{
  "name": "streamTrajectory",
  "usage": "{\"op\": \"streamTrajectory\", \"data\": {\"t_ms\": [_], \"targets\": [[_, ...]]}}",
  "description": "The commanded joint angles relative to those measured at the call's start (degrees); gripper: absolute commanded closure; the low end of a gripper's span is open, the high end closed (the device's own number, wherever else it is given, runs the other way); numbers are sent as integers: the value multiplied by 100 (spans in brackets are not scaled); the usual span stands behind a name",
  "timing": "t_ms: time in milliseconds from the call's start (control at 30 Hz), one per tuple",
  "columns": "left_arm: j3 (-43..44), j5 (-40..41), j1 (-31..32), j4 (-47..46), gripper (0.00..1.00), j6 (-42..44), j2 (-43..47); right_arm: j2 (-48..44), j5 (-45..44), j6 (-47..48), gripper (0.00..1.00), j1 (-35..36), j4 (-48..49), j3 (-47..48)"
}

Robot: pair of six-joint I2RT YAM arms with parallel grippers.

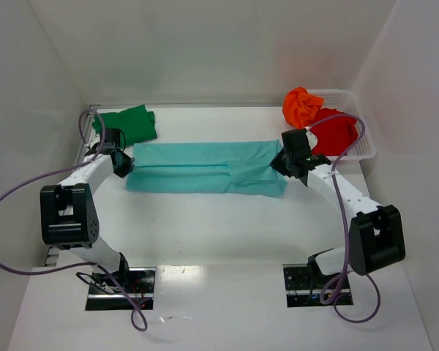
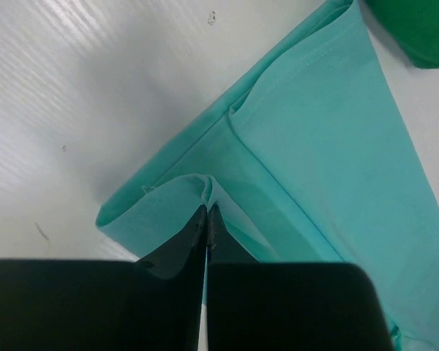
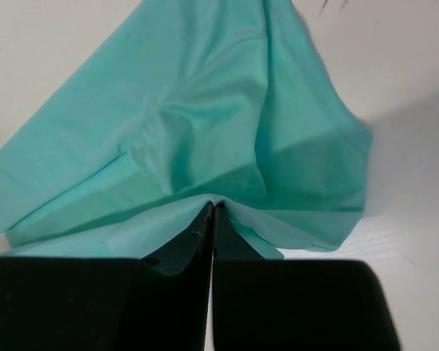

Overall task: Fold and stack the t-shirts
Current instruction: Fold the other side of the tshirt into a rectangle

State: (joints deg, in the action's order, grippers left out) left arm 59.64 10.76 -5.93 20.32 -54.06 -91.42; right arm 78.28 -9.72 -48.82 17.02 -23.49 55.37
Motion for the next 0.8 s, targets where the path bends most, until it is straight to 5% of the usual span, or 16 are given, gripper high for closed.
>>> {"op": "streamTrajectory", "data": {"t_ms": [0, 767], "targets": [[338, 66, -31, -282, 100, 124, -367, 415, -258, 232, 100, -137, 502, 448], [1305, 462, -31, -221, 100, 124, -1643, 2156, -206, 505, 100, -295, 933, 1415]]}}
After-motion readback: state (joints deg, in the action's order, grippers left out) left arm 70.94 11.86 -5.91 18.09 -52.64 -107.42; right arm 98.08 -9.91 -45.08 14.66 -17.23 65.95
